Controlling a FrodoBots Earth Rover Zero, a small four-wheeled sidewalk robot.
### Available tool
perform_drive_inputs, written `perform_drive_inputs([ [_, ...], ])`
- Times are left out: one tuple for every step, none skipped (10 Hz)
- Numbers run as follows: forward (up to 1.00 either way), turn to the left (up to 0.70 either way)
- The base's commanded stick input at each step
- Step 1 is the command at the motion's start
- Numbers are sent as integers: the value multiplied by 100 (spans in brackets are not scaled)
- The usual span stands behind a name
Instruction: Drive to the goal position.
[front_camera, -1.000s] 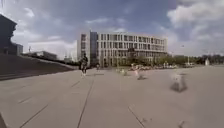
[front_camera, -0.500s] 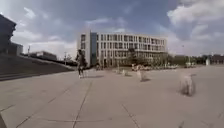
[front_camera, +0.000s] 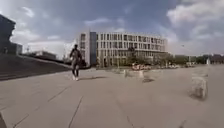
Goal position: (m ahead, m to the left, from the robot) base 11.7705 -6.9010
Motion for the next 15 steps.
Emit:
perform_drive_inputs([
  [70,0],
  [70,0],
  [70,0],
  [70,0],
  [70,0],
  [70,0],
  [70,0],
  [70,0],
  [70,0],
  [70,0],
  [70,0],
  [70,0],
  [70,0],
  [70,0],
  [70,0],
])
